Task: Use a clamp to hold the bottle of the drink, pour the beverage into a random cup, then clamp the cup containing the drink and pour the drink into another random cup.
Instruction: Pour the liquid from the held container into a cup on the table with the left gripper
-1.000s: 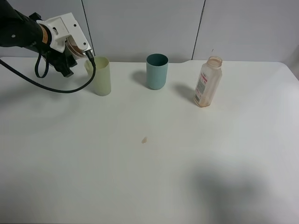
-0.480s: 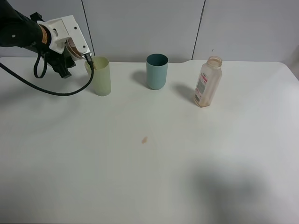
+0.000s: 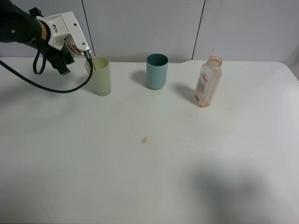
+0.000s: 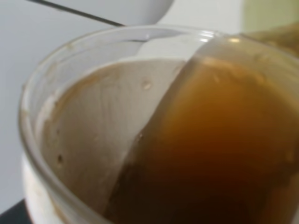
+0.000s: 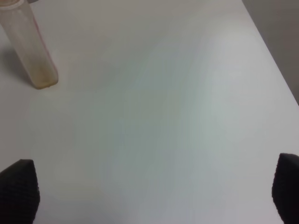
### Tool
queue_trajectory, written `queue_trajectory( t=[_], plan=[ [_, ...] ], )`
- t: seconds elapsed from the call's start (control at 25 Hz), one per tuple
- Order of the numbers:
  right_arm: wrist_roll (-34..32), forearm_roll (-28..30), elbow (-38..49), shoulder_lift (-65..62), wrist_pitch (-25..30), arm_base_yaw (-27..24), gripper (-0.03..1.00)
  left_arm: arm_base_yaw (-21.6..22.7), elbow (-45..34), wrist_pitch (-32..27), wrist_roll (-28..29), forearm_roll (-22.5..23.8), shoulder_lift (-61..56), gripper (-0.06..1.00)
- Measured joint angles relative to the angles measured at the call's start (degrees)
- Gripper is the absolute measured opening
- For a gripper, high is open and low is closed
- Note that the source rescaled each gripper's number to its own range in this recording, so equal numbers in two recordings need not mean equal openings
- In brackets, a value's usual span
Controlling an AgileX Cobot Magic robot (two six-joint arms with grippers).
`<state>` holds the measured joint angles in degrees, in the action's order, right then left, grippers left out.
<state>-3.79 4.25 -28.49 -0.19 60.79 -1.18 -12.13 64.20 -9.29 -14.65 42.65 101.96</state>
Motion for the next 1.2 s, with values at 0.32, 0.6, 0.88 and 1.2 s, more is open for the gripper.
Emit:
queue_trajectory(
  t=[0.32,0.6,0.88,1.2],
  plan=[
    [0.0,0.0,0.0,0.0,0.0,0.0,1.0,0.0,0.2,-0.4,-1.3,0.0,0.5,0.05],
    [0.0,0.0,0.0,0.0,0.0,0.0,1.0,0.0,0.2,-0.9,-4.5,0.1,0.5,0.05],
    [0.0,0.0,0.0,0.0,0.0,0.0,1.0,0.0,0.2,-1.1,-6.3,0.1,0.5,0.05],
    [0.0,0.0,0.0,0.0,0.0,0.0,1.0,0.0,0.2,-1.1,-6.9,0.1,0.5,0.05]
  ],
)
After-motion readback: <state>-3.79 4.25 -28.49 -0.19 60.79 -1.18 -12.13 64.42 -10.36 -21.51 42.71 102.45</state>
